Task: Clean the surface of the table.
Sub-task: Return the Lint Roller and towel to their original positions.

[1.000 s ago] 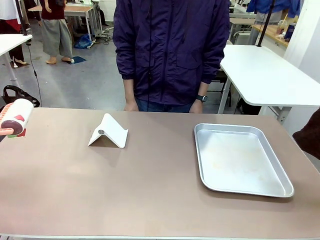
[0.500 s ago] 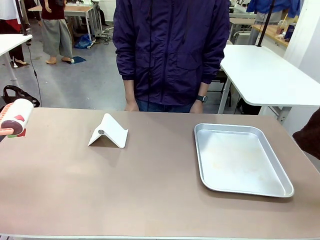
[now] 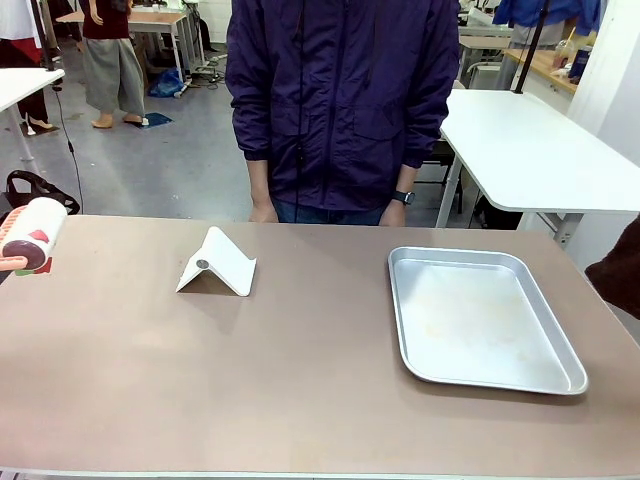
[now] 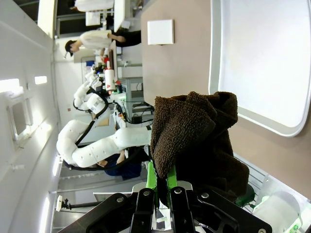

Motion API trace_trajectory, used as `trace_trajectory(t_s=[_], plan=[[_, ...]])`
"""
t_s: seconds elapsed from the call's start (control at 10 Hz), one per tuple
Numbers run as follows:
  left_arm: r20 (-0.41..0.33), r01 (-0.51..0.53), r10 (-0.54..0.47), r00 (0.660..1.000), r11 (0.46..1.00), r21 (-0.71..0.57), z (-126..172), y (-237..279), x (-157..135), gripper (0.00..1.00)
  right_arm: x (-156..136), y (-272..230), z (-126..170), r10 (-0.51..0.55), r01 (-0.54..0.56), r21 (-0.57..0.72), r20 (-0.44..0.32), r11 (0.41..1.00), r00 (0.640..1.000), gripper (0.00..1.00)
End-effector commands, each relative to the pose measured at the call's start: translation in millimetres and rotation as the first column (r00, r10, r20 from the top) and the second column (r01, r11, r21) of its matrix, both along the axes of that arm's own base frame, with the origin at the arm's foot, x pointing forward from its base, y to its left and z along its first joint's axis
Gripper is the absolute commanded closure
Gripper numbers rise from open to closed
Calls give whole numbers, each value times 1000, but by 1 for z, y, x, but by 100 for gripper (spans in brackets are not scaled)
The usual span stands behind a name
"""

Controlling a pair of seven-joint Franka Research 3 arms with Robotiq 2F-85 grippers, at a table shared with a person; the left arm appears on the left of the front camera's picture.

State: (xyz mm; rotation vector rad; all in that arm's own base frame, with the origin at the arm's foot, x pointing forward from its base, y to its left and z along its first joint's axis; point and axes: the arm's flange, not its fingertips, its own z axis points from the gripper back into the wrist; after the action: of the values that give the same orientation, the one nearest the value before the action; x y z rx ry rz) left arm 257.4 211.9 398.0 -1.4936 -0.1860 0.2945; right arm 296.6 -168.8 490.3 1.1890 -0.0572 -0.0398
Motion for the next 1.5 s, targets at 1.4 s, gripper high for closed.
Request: trace_trajectory(t_s=[1.4], plan=[[-105, 202, -178, 978, 929, 311, 36, -139, 224, 79, 86, 293, -10, 81, -76, -105, 40, 992, 996, 91]])
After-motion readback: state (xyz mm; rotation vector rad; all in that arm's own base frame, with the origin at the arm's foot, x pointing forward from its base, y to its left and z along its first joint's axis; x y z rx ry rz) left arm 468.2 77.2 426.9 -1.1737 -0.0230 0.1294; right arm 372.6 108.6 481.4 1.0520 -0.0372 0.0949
